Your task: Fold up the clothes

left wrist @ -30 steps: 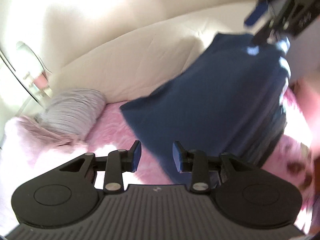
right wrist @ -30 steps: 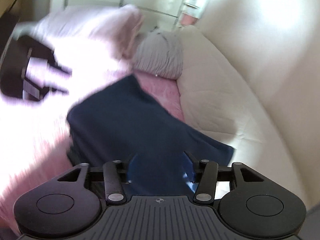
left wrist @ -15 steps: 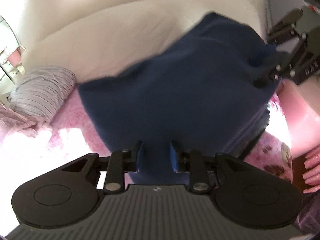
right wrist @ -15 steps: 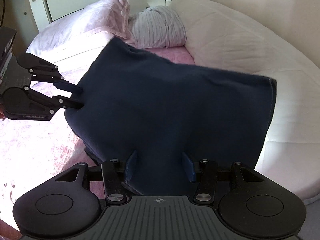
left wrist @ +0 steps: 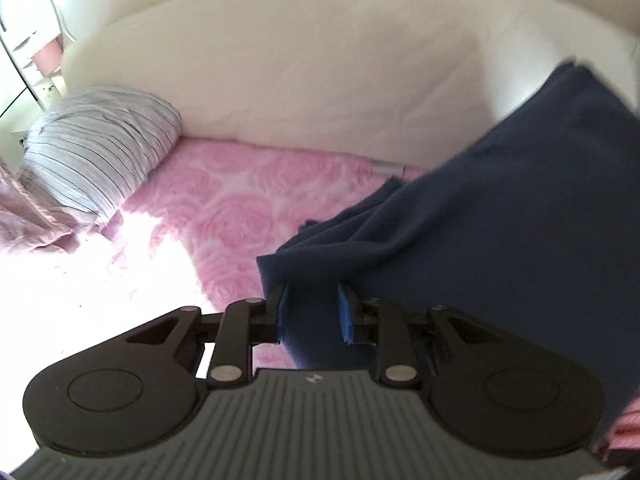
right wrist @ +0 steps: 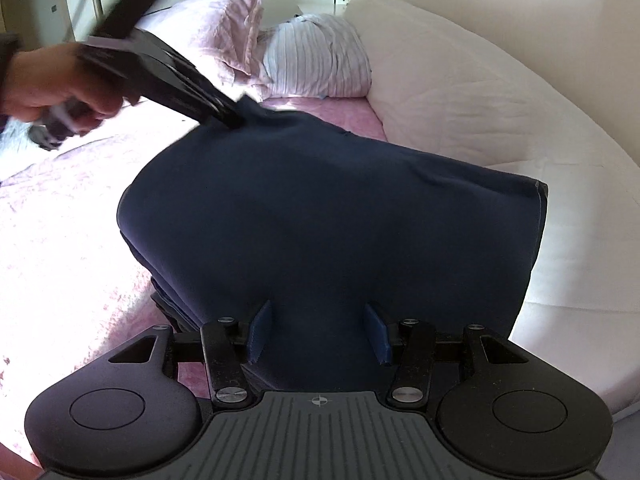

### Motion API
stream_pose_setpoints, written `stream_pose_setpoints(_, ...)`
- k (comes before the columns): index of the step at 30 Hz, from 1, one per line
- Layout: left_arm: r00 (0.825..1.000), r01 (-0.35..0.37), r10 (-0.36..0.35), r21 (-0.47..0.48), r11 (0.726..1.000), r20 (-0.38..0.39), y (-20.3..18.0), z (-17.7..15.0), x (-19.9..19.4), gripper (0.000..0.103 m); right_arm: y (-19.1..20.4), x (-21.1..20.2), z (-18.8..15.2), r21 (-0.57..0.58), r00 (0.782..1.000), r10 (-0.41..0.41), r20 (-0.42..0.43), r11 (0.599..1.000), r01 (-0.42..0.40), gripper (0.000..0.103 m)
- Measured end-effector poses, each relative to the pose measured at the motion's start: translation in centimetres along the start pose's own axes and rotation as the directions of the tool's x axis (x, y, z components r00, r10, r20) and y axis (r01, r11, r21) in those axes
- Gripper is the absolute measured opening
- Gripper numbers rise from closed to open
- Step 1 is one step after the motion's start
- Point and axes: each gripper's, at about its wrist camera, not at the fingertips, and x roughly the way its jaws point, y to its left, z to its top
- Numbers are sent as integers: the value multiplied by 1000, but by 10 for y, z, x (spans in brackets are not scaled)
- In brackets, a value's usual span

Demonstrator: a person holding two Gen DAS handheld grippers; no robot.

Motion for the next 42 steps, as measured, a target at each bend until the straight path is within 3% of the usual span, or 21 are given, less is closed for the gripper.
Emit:
stream_pose_setpoints(3, 1000, -8, 8, 35, 999, -6, -9, 2, 13, 11, 1, 4, -5, 5, 1000, -7, 14, 1000, 7, 50)
stream_pose_setpoints(8, 1000, 5, -5, 9, 1000, -19, -3, 10, 6, 11, -2, 3, -5, 16, 1000, 5, 21, 1000, -5, 50)
stream_pose_setpoints(14, 1000, 9, -8, -54, 998, 22, 4, 8, -42, 15, -10, -7, 7, 29, 999, 39, -16, 999, -38, 50)
stream_pose_setpoints(20, 997, 79, -78, -117, 990, 14, -14, -10, -62, 18, -48, -26, 39, 120, 995, -40, 96, 992, 28, 50)
stream_pose_setpoints(25, 997, 75, -76, -152, 985, 1, -30, -22, -39, 18, -91, 15, 45, 229, 998, -20, 61, 973, 6, 50)
stream_pose_setpoints(31, 998, 60, -58, -170, 984, 21, -27, -19, -66, 19, -92, 10, 51, 196, 994, -48, 99, 980, 28, 50)
stream_pose_setpoints(35, 997, 77, -73, -185, 980, 30, -38, -37, -91, 24, -63, -20, 39, 186, 990, -32, 139, 983, 6, 50)
stream_pose_setpoints(39, 997, 76, -74, -168, 983, 16, -57, -52, -85, 25, -26, -19, 13, 158, 997, 14, 79, 987, -26, 50)
stream_pose_setpoints(42, 998, 68, -65, -166, 984, 26, -59, -51, -84, 25, -16, -13, -2, 181, 998, -12, 54, 983, 2, 50)
